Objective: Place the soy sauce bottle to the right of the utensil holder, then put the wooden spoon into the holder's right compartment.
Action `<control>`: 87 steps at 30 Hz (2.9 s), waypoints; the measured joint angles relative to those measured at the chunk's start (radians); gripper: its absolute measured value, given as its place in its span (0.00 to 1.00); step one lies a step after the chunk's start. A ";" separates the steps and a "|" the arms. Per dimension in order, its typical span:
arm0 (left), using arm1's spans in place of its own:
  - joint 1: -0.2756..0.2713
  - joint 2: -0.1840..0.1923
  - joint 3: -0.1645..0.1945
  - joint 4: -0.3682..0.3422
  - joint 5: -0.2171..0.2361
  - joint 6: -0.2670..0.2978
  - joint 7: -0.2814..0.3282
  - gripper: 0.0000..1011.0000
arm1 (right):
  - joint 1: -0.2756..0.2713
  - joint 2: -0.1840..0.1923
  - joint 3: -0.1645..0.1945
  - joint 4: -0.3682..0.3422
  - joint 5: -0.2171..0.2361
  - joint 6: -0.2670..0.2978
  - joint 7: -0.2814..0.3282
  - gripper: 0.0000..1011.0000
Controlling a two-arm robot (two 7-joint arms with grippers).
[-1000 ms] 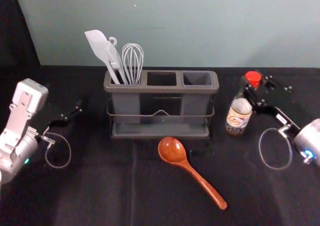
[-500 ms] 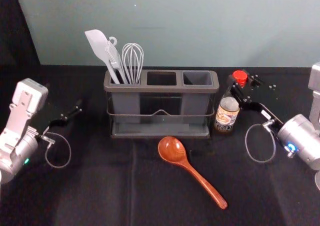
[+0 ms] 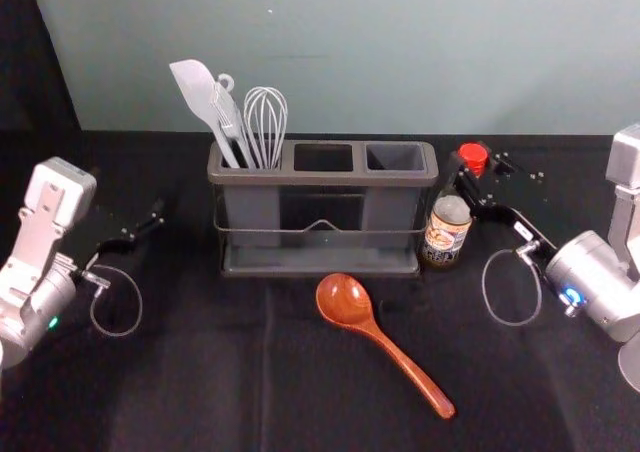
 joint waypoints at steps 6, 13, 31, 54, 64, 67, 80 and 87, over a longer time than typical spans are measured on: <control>0.000 0.000 0.000 0.000 0.000 0.000 0.000 0.99 | -0.003 -0.001 -0.001 0.000 0.000 -0.002 -0.001 0.47; 0.000 0.000 0.000 0.000 0.000 0.000 0.000 0.99 | -0.023 0.011 0.013 -0.057 -0.012 0.001 -0.026 0.70; 0.000 0.000 0.000 0.000 0.000 0.000 0.000 0.99 | -0.208 0.058 0.024 -0.375 -0.057 0.084 -0.094 0.99; 0.000 0.000 0.000 0.000 0.000 0.000 0.000 0.99 | -0.296 -0.026 -0.109 -0.346 -0.214 0.126 -0.145 0.99; 0.000 0.000 0.000 0.000 0.000 0.000 0.000 0.99 | -0.290 -0.038 -0.113 -0.323 -0.220 0.123 -0.143 0.99; 0.000 0.000 0.000 0.000 0.000 0.000 0.000 0.99 | -0.291 -0.037 -0.112 -0.325 -0.219 0.123 -0.143 0.99; 0.000 0.000 0.000 0.000 0.000 0.000 0.000 0.99 | -0.290 -0.038 -0.111 -0.321 -0.218 0.123 -0.141 0.99; 0.000 0.000 0.000 0.000 0.000 0.000 0.000 0.99 | -0.279 -0.061 -0.116 -0.270 -0.229 0.171 -0.152 0.99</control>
